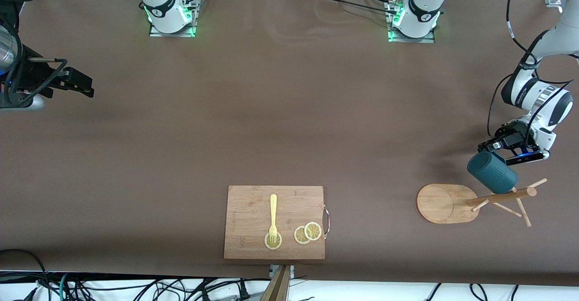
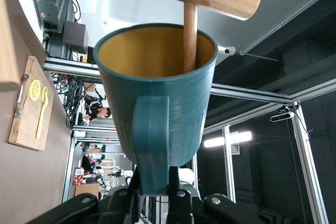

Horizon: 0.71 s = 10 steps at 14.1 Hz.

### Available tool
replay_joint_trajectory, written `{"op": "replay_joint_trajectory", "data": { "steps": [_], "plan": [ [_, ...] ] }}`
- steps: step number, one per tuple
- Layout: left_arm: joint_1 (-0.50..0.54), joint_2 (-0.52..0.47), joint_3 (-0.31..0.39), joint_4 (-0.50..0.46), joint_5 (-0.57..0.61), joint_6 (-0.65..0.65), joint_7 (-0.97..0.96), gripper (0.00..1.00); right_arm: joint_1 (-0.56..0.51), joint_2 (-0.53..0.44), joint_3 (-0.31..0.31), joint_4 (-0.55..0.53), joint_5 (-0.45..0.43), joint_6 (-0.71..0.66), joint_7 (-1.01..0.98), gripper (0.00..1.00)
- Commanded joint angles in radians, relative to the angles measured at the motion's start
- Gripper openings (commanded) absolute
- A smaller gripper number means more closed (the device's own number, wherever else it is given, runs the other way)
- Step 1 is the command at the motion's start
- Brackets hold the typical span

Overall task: Pass cup and hang on rack
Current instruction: 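Lower the mug onto the rack's wooden peg with the left gripper, then open the left gripper and draw it back from the rack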

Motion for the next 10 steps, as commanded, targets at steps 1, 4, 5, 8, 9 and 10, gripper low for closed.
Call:
{"op": "replay_joint_trajectory", "data": {
  "steps": [1,4,5,8,9,10],
  "plan": [
    [0.01,0.018,-0.011,0.026,-0.02,-0.014,-0.015,1.0,-0.011,0.004,0.01,0.015,-0.002,-0.003,0.003,1.0],
    [0.015,0.018,-0.008,0.048,-0.005,-0.015,-0.013,1.0,-0.011,0.004,0.01,0.015,-0.004,-0.003,0.003,1.0],
    [0.015,0.018,-0.008,0.048,-0.003,-0.015,-0.011,1.0,-0.011,0.004,0.01,0.015,-0.002,-0.003,0.003,1.0],
    [0.033,0.008,-0.006,0.059,0.067,-0.021,-0.01,1.0,-0.011,0.004,0.01,0.015,-0.002,-0.003,0.003,1.0],
    [0.038,0.006,-0.006,0.069,0.107,-0.029,-0.01,1.0,-0.011,0.004,0.01,0.015,-0.002,-0.003,0.003,1.0],
    [0.045,0.005,-0.006,0.071,0.148,-0.047,-0.004,1.0,-0.011,0.004,0.01,0.015,-0.002,-0.003,0.003,1.0]
  ]
}}
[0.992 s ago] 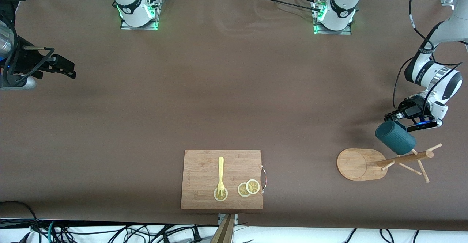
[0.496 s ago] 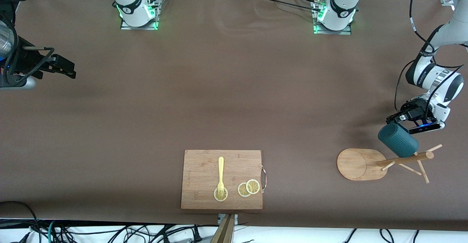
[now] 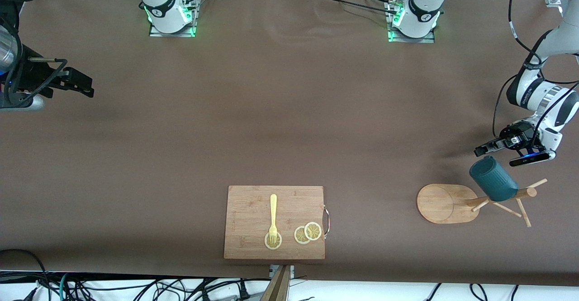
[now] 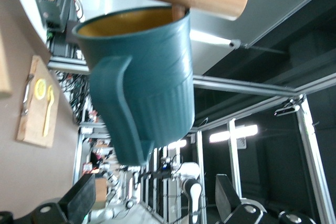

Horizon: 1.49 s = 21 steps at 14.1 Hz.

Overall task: Pass cup and hang on rack
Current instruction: 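Open the left gripper and draw it back from the rack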

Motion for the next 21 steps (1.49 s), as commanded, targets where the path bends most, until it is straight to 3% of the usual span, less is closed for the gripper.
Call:
{"op": "replay_joint_trajectory", "data": {
  "steps": [1,7,11,13,17,21],
  "plan": [
    [0.029,0.003,-0.005,0.031,0.116,-0.051,-0.002,1.0,-0.011,0.004,0.01,0.015,-0.002,-0.003,0.003,1.0],
    [0.029,-0.127,-0.005,0.066,0.415,-0.085,-0.031,1.0,-0.011,0.004,0.01,0.015,-0.002,-0.003,0.003,1.0],
    [0.025,-0.201,-0.019,0.272,0.72,-0.152,-0.1,1.0,-0.011,0.004,0.01,0.015,-0.004,-0.003,0.003,1.0],
    [0.02,-0.259,-0.022,0.303,0.834,-0.163,-0.104,1.0,-0.011,0.004,0.01,0.015,-0.002,-0.003,0.003,1.0],
    [-0.114,-0.397,-0.027,0.338,1.031,-0.079,-0.235,1.0,-0.011,0.004,0.01,0.015,-0.002,-0.004,0.003,1.0],
    [-0.32,-0.447,-0.028,0.421,1.207,0.03,-0.384,1.0,-0.011,0.004,0.01,0.015,-0.004,-0.006,0.003,1.0]
  ]
}}
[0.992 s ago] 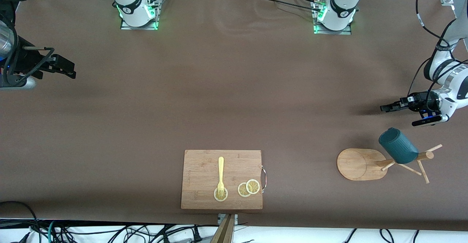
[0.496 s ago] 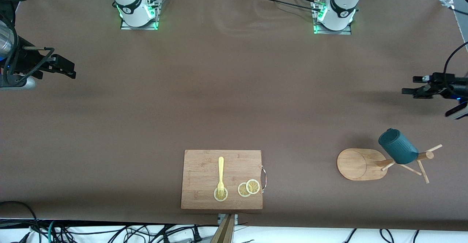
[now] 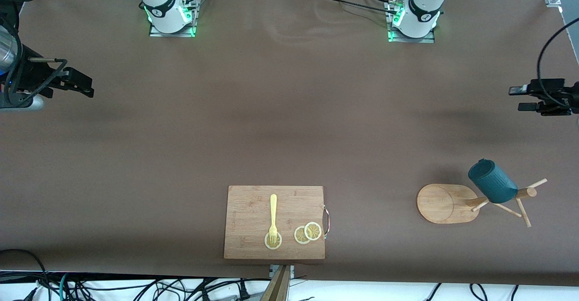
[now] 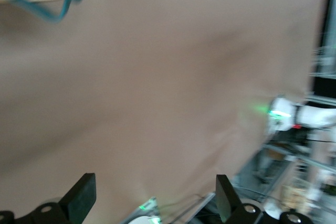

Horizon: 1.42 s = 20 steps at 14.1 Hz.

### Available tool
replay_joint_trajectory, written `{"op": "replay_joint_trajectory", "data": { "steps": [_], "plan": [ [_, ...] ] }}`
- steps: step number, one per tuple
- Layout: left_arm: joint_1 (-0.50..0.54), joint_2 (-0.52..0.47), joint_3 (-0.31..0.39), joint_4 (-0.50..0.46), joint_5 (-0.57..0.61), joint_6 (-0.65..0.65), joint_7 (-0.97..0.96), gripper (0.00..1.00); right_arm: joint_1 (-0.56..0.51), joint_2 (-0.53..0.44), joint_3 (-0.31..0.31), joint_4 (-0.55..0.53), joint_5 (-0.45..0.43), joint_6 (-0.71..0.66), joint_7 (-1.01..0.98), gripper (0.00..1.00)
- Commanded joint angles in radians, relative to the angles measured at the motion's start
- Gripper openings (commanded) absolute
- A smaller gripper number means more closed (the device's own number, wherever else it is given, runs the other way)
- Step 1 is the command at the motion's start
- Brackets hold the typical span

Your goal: Pass cup and hang on rack

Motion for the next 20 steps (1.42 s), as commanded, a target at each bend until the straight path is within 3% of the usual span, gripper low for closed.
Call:
{"op": "replay_joint_trajectory", "data": {
  "steps": [1,3,6,7,11,15,20],
  "plan": [
    [-0.142,-0.02,0.01,0.061,0.144,0.074,-0.087,1.0,-0.011,0.004,0.01,0.015,-0.004,-0.007,0.003,1.0],
    [-0.222,-0.021,0.013,0.1,0.247,0.142,-0.092,1.0,-0.011,0.004,0.01,0.015,-0.004,-0.007,0.003,1.0],
    [-0.302,-0.083,0.025,0.092,0.333,0.4,-0.094,1.0,-0.011,0.004,0.01,0.015,-0.004,-0.006,0.003,1.0],
    [-0.33,-0.104,0.028,0.088,0.353,0.416,-0.098,1.0,-0.011,0.004,0.01,0.015,-0.004,-0.006,0.004,1.0],
    [-0.44,-0.205,0.086,0.045,0.389,0.275,-0.463,1.0,-0.011,0.004,0.01,0.015,-0.004,-0.009,0.003,1.0],
    [-0.459,-0.281,0.117,-0.052,0.384,0.229,-0.471,1.0,-0.011,0.004,0.01,0.015,-0.002,-0.007,0.003,1.0],
    [-0.43,-0.278,0.117,-0.057,0.373,0.227,-0.47,1.0,-0.011,0.004,0.01,0.015,-0.002,-0.007,0.003,1.0]
  ]
}}
